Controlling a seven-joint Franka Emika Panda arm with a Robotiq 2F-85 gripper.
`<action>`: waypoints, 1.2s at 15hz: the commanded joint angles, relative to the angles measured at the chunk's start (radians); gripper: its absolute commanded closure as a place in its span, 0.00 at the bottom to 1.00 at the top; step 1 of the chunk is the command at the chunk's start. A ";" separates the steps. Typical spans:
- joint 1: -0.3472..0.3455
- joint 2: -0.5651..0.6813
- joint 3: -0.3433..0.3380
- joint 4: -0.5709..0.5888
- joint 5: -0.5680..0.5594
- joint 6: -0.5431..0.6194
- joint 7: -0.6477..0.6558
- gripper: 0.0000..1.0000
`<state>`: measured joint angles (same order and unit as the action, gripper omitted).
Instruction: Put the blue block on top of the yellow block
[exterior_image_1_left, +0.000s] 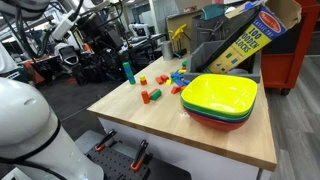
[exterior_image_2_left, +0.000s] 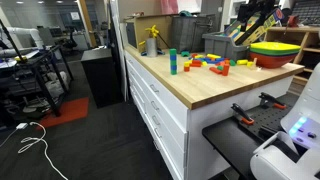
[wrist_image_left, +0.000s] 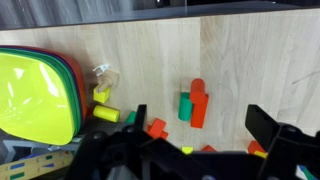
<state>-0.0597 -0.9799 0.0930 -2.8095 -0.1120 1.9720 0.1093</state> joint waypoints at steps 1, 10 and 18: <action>0.009 0.003 -0.007 -0.005 -0.007 -0.004 0.006 0.00; 0.009 0.011 -0.007 -0.011 -0.007 -0.004 0.006 0.00; 0.013 0.041 0.001 0.012 -0.011 0.016 0.007 0.00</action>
<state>-0.0583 -0.9689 0.0930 -2.8165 -0.1120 1.9716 0.1093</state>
